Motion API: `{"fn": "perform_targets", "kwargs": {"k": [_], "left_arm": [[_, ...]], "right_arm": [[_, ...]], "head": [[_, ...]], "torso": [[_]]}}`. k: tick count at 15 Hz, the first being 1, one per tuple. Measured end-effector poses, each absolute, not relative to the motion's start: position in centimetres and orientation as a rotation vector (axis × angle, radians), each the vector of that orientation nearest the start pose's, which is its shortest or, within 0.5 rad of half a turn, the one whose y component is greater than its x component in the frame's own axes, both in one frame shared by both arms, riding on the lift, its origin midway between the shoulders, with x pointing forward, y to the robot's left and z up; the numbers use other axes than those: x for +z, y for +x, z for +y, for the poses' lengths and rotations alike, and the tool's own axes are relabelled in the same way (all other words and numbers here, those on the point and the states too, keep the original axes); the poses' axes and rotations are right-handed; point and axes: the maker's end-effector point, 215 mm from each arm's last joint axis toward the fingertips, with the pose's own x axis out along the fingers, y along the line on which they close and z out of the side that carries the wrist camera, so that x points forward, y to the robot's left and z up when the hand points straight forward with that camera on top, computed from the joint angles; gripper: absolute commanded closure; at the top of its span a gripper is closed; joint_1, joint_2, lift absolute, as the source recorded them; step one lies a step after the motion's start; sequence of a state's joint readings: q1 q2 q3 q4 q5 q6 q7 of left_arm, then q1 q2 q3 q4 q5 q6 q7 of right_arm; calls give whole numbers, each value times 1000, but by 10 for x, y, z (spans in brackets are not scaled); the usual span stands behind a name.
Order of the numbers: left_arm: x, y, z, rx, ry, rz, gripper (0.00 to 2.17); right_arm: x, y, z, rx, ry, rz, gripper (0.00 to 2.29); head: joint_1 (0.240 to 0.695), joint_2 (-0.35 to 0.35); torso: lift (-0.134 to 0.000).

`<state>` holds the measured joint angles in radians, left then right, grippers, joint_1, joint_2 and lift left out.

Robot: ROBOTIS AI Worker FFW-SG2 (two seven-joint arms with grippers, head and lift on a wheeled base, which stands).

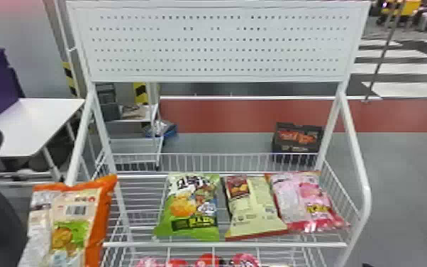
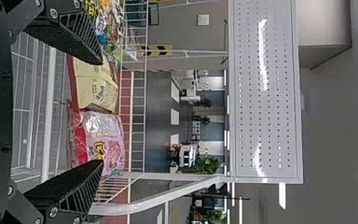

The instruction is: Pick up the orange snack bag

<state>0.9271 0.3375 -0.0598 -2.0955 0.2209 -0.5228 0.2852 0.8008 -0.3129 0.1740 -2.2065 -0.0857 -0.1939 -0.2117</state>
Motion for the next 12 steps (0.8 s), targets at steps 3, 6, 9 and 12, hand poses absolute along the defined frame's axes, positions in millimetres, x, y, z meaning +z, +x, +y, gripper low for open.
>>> {"fn": "perform_targets", "kwargs": {"k": [3, 6, 9, 12], "left_arm": [[-321, 305, 279, 72, -72, -81, 1355], [-320, 305, 279, 72, -72, -82, 1352], [-320, 305, 279, 73, -72, -83, 1349], [-321, 304, 280, 75, -73, -86, 1247]], "right_arm": [[-325, 346, -186, 118, -7, 13, 140], [-326, 346, -186, 118, -8, 13, 140], [-325, 346, -187, 117, -9, 13, 140], [-325, 346, -187, 116, -9, 13, 140]], "head": [[499, 0], [499, 0], [499, 0], [499, 0]], "torso": [[0], [0], [0], [0]]}}
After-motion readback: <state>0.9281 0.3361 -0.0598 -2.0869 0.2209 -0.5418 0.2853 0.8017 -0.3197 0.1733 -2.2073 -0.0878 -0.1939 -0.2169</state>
